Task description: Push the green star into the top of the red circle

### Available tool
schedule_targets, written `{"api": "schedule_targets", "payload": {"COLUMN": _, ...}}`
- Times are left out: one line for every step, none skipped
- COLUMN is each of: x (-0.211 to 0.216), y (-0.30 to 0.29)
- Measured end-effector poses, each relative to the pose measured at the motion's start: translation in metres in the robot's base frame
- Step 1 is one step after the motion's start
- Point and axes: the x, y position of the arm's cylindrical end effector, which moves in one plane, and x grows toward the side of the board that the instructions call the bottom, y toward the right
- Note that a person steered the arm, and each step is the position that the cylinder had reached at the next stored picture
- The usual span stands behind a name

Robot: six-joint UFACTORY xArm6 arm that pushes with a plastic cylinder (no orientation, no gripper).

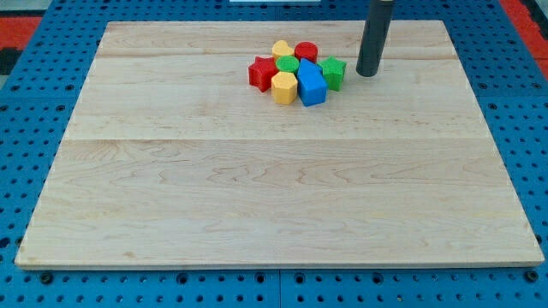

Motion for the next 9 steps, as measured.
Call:
{"api": "schedule_targets", "payload": {"x": 0.052, "y": -0.017}}
{"api": "schedule_targets", "payload": {"x": 0.079, "y": -0.029}}
{"api": "schedule_targets", "payload": {"x": 0.042, "y": -0.031}}
{"api": "schedule_targets", "payload": {"x": 0.003, "y": -0.031}}
{"api": "schedule_targets", "payload": {"x": -0.030, "y": -0.031}}
{"api": "schedule_targets", "payload": {"x": -0.036, "y": -0.034}}
{"api": "schedule_targets", "payload": {"x": -0.036, "y": -0.033}}
{"api": "schedule_targets", "payload": {"x": -0.036, "y": -0.033}}
{"api": "schedule_targets", "payload": {"x": -0.041, "y": -0.033}}
